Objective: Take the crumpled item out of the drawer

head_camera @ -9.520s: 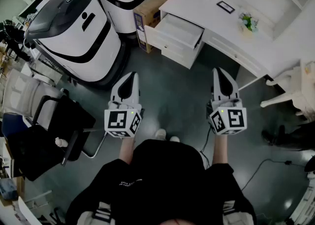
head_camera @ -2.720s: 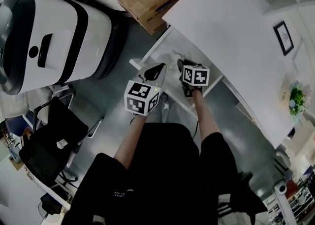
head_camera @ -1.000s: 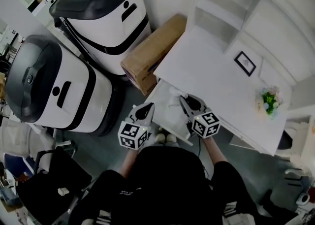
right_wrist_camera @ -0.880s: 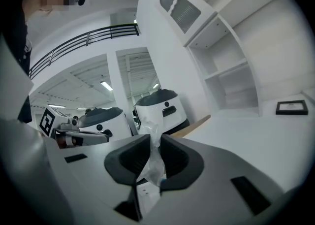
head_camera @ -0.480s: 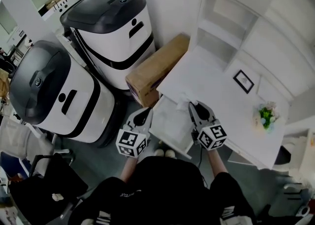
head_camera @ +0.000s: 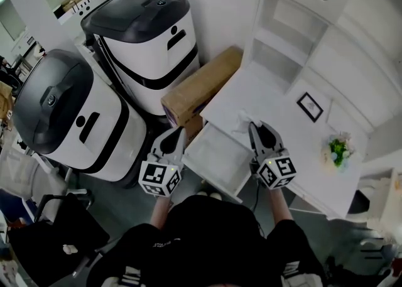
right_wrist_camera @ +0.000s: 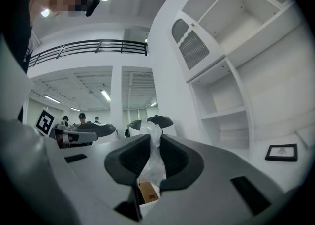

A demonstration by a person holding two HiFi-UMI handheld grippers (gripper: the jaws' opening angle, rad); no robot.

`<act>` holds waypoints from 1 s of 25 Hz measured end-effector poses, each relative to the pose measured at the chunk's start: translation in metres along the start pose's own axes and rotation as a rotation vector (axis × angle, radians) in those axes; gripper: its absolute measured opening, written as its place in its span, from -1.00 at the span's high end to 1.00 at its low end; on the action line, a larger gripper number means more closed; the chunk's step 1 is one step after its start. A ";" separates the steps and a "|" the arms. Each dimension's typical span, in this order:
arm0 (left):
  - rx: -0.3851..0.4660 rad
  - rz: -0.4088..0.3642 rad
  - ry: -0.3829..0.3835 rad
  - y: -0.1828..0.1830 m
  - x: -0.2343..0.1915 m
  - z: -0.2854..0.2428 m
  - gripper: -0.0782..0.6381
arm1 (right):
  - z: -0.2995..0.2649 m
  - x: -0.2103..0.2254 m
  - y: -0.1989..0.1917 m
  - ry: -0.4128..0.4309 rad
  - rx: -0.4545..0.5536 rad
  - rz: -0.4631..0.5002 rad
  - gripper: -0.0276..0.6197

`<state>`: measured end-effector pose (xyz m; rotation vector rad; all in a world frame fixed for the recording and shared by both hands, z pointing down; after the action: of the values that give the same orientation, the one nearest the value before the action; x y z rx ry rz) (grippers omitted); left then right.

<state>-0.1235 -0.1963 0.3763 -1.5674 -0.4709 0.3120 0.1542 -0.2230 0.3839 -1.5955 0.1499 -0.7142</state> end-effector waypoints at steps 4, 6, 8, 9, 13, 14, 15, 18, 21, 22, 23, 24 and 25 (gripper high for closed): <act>0.015 -0.009 0.030 0.007 -0.003 0.002 0.79 | 0.003 0.003 0.008 -0.008 0.015 0.025 0.76; 0.016 -0.023 0.035 0.009 -0.004 0.003 0.79 | 0.004 0.003 0.012 -0.012 0.021 0.038 0.77; 0.017 -0.033 0.040 0.012 -0.004 0.003 0.79 | 0.006 0.004 0.017 -0.020 0.022 0.057 0.77; 0.018 -0.034 0.047 0.012 -0.005 0.003 0.79 | 0.007 0.005 0.018 -0.024 0.023 0.065 0.77; 0.021 -0.025 0.072 0.012 -0.008 0.004 0.79 | 0.010 0.009 0.021 -0.043 0.023 0.086 0.78; 0.021 -0.023 0.073 0.011 -0.008 0.003 0.79 | 0.011 0.010 0.021 -0.046 0.022 0.095 0.78; 0.020 -0.021 0.075 0.011 -0.007 0.003 0.79 | 0.011 0.010 0.021 -0.048 0.021 0.102 0.78; 0.021 -0.020 0.076 0.013 -0.005 0.001 0.79 | 0.012 0.013 0.023 -0.049 0.022 0.111 0.78; 0.017 -0.017 0.075 0.013 -0.005 -0.002 0.79 | 0.012 0.014 0.025 -0.049 0.018 0.115 0.78; 0.015 -0.016 0.076 0.012 -0.005 -0.002 0.79 | 0.012 0.014 0.026 -0.049 0.017 0.116 0.78; 0.014 -0.015 0.076 0.012 -0.004 -0.002 0.79 | 0.013 0.015 0.026 -0.049 0.016 0.118 0.78; 0.014 -0.013 0.076 0.012 -0.004 -0.002 0.79 | 0.013 0.015 0.026 -0.049 0.016 0.119 0.78; 0.013 -0.013 0.076 0.012 -0.003 -0.002 0.79 | 0.014 0.017 0.026 -0.049 0.016 0.119 0.78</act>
<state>-0.1240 -0.1999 0.3644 -1.5575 -0.4187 0.2442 0.1825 -0.2240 0.3658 -1.5736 0.2009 -0.5829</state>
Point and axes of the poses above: the fingertips, and each gripper's own axes: z backward along the fingers, x to its right, y out of its top, the point moved 6 cm from there along z, backward along the fingers, and after that the axes turned 11 degrees about -z, right-handed, at the moved point
